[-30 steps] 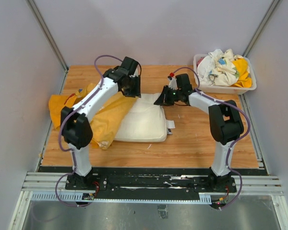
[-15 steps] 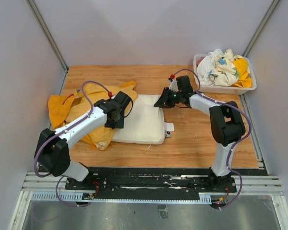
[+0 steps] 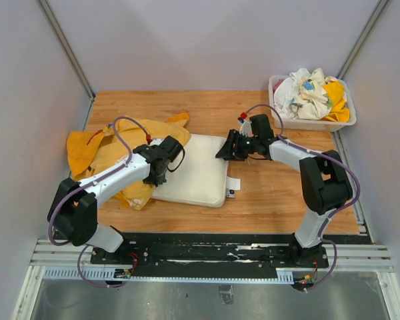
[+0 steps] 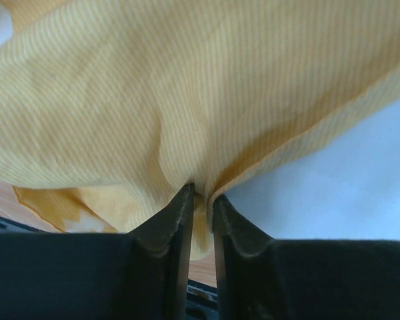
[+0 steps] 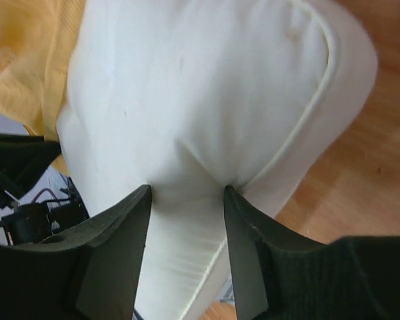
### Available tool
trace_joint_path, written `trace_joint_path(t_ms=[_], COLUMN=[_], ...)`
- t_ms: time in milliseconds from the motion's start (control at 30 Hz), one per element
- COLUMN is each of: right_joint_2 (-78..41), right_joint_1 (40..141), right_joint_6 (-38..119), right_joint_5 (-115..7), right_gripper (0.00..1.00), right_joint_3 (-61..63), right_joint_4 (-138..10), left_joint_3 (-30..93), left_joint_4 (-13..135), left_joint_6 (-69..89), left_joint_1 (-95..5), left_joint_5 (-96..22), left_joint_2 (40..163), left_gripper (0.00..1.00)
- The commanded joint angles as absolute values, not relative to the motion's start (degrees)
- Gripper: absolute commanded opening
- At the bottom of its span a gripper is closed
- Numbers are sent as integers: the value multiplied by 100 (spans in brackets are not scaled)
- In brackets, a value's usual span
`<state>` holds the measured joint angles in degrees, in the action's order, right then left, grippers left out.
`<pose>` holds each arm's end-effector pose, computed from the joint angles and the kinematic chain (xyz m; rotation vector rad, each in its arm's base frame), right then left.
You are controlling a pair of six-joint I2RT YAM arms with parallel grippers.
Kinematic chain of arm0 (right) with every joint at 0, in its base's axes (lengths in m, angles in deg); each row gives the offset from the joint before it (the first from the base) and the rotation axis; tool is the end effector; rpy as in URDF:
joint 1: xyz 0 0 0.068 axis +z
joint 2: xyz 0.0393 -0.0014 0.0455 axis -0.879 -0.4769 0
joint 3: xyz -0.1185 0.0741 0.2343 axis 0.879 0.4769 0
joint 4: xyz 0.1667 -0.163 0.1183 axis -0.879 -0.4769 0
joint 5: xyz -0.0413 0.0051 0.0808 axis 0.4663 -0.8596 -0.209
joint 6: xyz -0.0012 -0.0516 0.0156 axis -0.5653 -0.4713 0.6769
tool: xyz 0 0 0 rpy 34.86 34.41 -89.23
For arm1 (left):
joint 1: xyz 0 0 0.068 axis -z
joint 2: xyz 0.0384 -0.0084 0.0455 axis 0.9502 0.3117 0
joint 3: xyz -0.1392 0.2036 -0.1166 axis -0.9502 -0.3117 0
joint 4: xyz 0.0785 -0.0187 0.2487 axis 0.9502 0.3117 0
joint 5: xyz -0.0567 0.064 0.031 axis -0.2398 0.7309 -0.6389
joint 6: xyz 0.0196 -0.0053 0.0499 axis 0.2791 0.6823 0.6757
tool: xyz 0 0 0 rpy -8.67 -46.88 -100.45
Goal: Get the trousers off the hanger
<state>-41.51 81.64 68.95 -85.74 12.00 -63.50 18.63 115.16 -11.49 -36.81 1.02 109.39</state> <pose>0.3588 0.1556 0.1969 -0.0888 2.3873 1.2707 0.2244 -0.1360 0.2282 -0.0458 2.6302 0.3951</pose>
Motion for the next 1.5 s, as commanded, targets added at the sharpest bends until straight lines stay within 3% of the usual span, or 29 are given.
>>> trace_joint_path(t_ms=[0, 133, 400, 633, 700, 833, 900, 1200, 1467], right_joint_2=[-3584, -2982, -2051, -2639, -2860, -3240, -3389, -3479, -3140], right_joint_1=[8261, 8341, 8928, 9555, 9670, 9829, 9880, 9909, 9801], right_joint_6=[6716, 6754, 6672, 6934, 7001, 7189, 7322, 7559, 7617], right_joint_5=[-8798, -8890, -8674, -8477, -8406, -8476, -8543, -8653, -8818], right_gripper=[52, 57, 64, 64, 56, 15, 2, 1, 1], right_joint_3=[1962, 2628, 3045, 3080, 2996, 2825, 2713, 1739, 976], right_joint_4=[-6463, -6408, -6780, -6302, -6180, -5859, -5674, -5622, -5915], left_joint_3=[1791, 1861, 2024, 2206, 2257, 2511, 2730, 3590, 5588], left_joint_4=[11595, 11584, 11559, 11575, 11555, 11560, 11559, 11526, 12267], left_joint_6=[-1250, -1207, -1175, -1165, -1180, -1262, -1297, -1292, -1046], left_joint_1=[-3642, -3642, -3633, -3525, -3468, -3240, -3080, -2691, -2508], left_joint_5=[386, 257, -203, -529, -671, -929, -1137, -1610, -1763], left_joint_2=[11010, 11063, 11070, 11139, 11166, 11240, 11302, 11735, 12190], left_gripper=[16, 1, 0, 0, 0, 0, 0, 0, 0])
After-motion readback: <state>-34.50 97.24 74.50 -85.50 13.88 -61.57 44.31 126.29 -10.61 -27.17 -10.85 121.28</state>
